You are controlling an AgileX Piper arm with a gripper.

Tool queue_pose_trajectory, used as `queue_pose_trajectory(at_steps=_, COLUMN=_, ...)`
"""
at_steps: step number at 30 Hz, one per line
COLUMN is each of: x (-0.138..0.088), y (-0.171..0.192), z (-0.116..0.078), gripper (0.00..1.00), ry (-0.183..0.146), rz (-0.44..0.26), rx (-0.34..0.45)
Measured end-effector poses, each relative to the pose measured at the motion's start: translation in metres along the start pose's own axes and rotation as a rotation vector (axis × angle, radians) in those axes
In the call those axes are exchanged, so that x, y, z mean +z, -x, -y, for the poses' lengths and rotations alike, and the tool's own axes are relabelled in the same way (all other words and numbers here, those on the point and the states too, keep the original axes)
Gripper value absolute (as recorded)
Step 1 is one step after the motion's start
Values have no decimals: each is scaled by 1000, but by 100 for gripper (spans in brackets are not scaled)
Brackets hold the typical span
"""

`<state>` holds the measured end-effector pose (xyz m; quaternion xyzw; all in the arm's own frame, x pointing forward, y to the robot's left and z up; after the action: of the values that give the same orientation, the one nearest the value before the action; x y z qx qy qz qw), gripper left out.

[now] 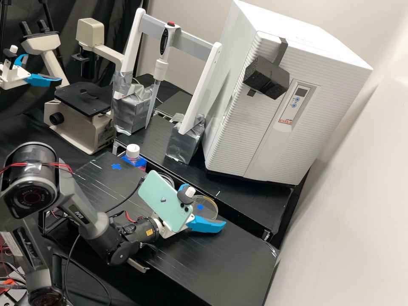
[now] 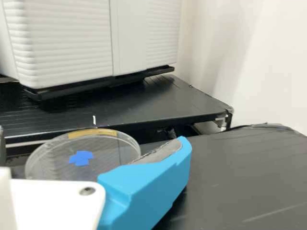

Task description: Close the lid

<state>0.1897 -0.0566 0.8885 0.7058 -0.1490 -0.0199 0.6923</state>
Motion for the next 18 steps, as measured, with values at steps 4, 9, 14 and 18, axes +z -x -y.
queue_pose_trajectory(at_steps=4, x=0, y=3, z=3, gripper=100, ry=-6, rz=-10, rx=-1)
queue_pose_trajectory(at_steps=9, x=2, y=4, z=7, gripper=100, ry=-12, rz=-24, rx=-6)
queue_pose_trajectory(at_steps=14, x=4, y=2, z=10, gripper=100, ry=5, rz=-32, rx=-7)
queue_pose_trajectory(at_steps=18, x=6, y=1, z=11, gripper=100, ry=19, rz=-40, rx=-6)
